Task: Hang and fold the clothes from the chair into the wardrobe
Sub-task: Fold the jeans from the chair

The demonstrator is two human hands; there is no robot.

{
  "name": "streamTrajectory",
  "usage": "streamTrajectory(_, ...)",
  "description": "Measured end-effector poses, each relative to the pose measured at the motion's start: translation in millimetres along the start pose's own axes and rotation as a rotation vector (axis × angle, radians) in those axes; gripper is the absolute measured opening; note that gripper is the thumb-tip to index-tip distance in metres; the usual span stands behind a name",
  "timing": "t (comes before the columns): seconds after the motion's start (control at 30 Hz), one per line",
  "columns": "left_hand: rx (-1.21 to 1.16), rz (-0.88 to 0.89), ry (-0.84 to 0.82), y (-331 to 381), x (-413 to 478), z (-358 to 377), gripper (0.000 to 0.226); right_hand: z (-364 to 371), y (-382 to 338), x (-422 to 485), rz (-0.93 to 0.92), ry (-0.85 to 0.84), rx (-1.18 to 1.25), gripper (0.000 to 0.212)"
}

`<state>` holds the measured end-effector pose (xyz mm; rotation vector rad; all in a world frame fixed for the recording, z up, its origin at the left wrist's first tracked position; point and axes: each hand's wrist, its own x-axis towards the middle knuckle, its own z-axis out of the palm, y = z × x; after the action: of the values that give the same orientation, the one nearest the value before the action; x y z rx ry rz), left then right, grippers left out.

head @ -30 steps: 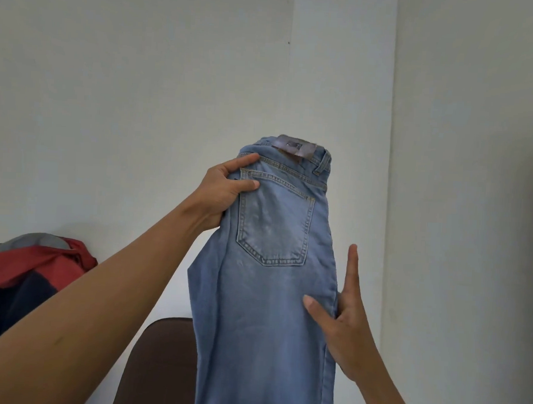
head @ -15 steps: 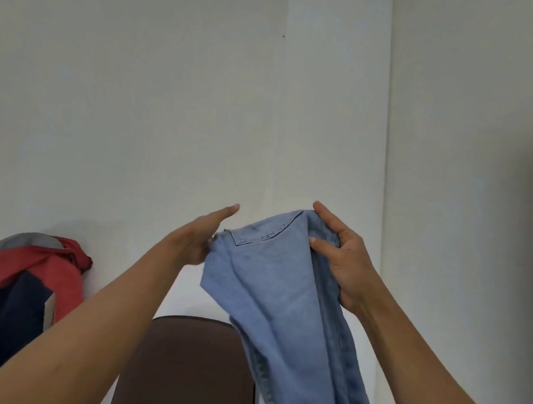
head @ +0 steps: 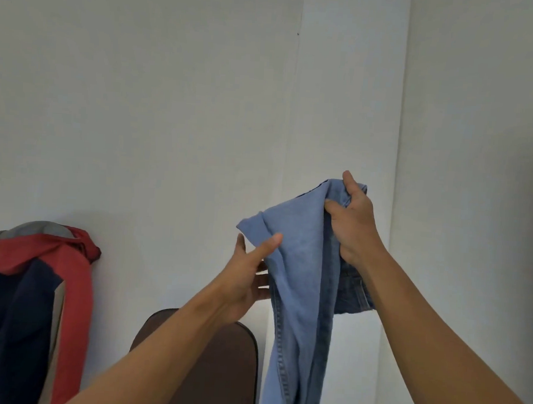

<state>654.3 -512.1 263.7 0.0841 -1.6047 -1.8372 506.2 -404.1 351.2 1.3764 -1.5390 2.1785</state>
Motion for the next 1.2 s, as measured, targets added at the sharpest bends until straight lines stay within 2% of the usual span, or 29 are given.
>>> streamTrajectory(0.07,0.145,0.069,-0.016,-4.2,-0.1,1.0,0.094,2.0,0.0,3.0,0.002,-0.002,-0.034,0.077)
streamTrajectory(0.13,0.219,0.14,0.038,-1.4,1.5,-0.5,0.11,0.4,3.0,5.3,0.023,-0.012,-0.056,0.077)
streamTrajectory(0.23,0.074,0.181,0.074,11.4,9.1,-15.1,0.119,-10.6,7.6,7.4,0.084,-0.028,-0.081,0.073)
streamTrajectory(0.33,0.001,0.102,-0.018,28.8,10.0,-28.3,0.111,-22.5,13.1,9.5,0.149,-0.037,-0.056,0.07)
streamTrajectory(0.47,0.139,0.005,-0.201,30.3,0.7,-26.2,0.102,-26.1,17.5,9.3,0.235,-0.036,0.065,0.068)
streamTrajectory(0.63,0.053,0.266,-0.009,46.2,20.9,-9.7,0.076,-35.9,20.8,4.2,0.359,-0.114,0.356,0.081)
streamTrajectory(0.7,0.039,0.299,0.026,58.2,28.6,-0.3,0.072,-41.4,22.2,-1.4,0.371,-0.187,0.413,0.084)
streamTrajectory(0.83,0.212,0.327,0.013,76.3,39.5,5.6,0.104,-55.5,31.4,-12.1,0.364,-0.224,0.404,0.081)
streamTrajectory(0.97,0.218,0.372,0.098,79.0,51.0,3.0,0.093,-56.4,45.7,-30.6,0.408,-0.34,0.361,0.077)
streamTrajectory(1.1,0.212,0.307,0.107,80.9,60.4,-18.1,0.083,-57.7,42.3,-26.6,0.284,-0.275,0.527,0.068)
streamTrajectory(1.2,0.445,0.224,0.2,87.0,58.3,-34.0,0.073,-47.3,40.7,-25.9,0.237,-0.317,0.452,0.068)
